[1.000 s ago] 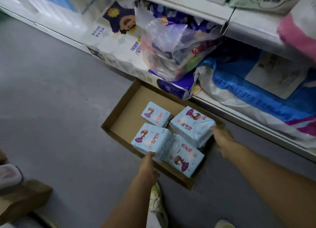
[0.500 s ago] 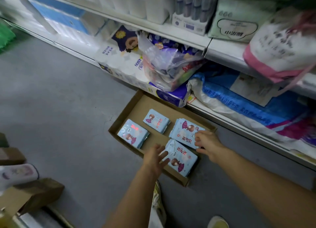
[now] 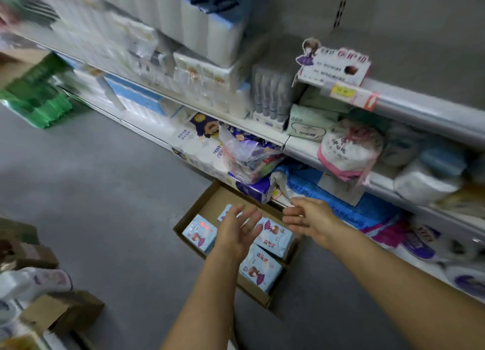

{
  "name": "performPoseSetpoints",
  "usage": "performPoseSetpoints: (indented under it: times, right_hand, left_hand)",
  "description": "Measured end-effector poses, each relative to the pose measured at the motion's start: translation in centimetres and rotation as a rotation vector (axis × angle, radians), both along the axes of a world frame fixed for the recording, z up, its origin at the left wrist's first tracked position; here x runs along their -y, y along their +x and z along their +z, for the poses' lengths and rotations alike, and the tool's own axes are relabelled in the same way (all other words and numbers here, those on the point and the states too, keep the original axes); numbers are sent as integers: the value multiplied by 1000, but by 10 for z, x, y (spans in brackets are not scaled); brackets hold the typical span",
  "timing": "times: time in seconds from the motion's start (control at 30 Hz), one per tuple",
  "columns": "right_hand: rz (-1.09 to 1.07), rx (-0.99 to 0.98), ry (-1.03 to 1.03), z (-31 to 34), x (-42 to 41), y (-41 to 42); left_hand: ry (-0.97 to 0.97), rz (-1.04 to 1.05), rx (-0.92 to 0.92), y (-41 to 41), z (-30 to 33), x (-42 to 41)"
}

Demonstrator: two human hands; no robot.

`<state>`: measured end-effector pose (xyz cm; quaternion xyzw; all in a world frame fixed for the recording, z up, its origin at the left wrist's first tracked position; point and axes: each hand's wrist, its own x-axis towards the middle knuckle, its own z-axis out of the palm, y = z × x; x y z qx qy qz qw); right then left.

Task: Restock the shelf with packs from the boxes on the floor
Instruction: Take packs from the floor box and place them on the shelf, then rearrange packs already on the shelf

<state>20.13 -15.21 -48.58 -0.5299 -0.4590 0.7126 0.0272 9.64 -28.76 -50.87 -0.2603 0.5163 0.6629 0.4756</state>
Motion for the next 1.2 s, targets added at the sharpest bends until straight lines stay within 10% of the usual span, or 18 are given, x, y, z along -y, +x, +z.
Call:
performPoseSetpoints:
  times: [0.67, 1.2]
  right_hand:
    - [-75, -359, 319, 289, -72, 143]
    - [-263, -376, 801, 382, -160, 177]
  left_hand:
    - [364, -198, -484, 94, 299, -91]
    - [444, -428, -867, 92, 409, -204]
